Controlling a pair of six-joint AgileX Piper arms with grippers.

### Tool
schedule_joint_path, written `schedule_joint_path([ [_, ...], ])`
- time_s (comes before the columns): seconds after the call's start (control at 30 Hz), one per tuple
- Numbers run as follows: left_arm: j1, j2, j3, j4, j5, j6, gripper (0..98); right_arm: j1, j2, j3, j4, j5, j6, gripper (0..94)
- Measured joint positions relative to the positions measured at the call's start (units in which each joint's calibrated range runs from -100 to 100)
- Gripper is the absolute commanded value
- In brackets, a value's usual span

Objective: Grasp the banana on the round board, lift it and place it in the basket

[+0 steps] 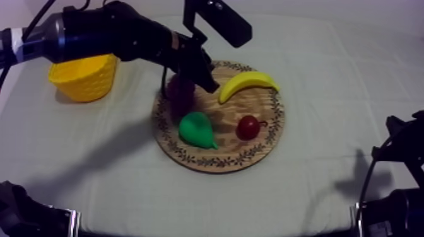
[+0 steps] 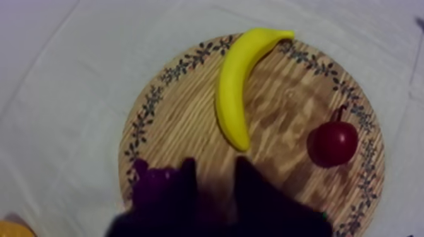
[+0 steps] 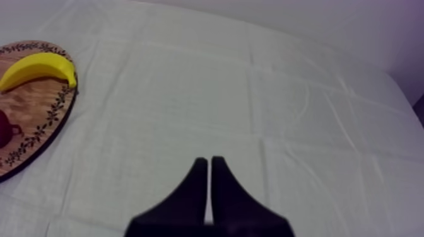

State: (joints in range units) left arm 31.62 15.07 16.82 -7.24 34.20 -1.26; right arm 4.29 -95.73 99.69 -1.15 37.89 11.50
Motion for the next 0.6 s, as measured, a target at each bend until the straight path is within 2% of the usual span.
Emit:
schedule_joint_path([
  [0.07,0.15,0.24,-0.78,0.01,1.18,0.0,84.2,0.0,0.0,0.0,0.0,0.0,0.0,0.3],
  [0.17,0.55,0.39,-2.73,0.09,3.05,-0.81,91.6,0.0,0.0,0.0,0.0,0.0,0.0,0.3],
  [0.33,0.85,1.22,-4.49,0.09,4.58,-1.08,94.4,0.0,0.0,0.0,0.0,0.0,0.0,0.3],
  [0.6,1.01,4.95,-7.54,0.19,5.56,-0.47,91.4,0.0,0.0,0.0,0.0,0.0,0.0,0.3],
])
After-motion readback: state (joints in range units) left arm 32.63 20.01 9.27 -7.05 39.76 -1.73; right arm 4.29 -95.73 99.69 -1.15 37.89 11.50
